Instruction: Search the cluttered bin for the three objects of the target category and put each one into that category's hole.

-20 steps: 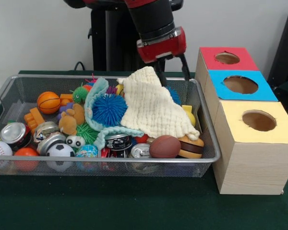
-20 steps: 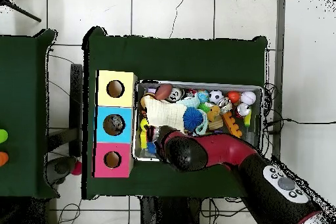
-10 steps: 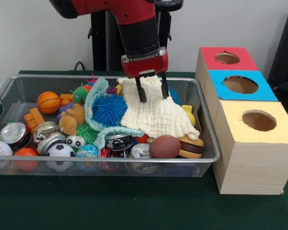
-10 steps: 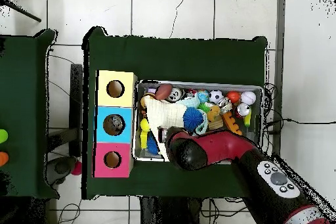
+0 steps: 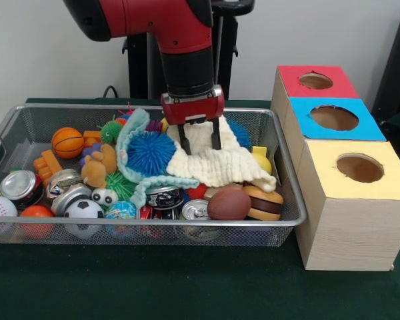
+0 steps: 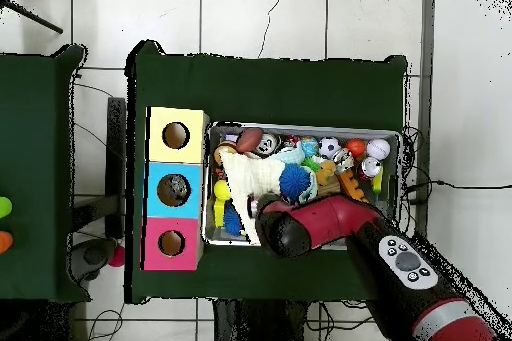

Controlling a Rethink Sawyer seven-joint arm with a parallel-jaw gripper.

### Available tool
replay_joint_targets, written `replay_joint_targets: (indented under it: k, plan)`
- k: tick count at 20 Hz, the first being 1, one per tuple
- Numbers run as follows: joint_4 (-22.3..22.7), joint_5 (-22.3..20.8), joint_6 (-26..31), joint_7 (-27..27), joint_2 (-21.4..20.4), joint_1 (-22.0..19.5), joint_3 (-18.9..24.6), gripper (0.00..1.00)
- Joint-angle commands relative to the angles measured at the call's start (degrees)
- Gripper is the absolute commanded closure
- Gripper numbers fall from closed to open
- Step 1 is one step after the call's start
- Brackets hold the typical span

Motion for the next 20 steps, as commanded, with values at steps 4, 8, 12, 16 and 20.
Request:
replay_joint_targets:
  k: [4,8,12,16,20]
  plan:
    - [-9.19,-7.80,1.39,-1.89,3.07,2.88,-6.48,0.00]
    - [-10.90,-9.58,0.65,0.20,3.37,5.26,-9.28,0.00]
    - [-11.73,-10.10,-0.80,1.96,3.27,6.73,-11.26,0.00]
    - [-11.95,-10.08,-7.98,4.23,3.57,7.54,-12.83,1.00]
    - [-11.46,-9.56,-12.33,4.74,2.58,7.85,-13.57,1.00]
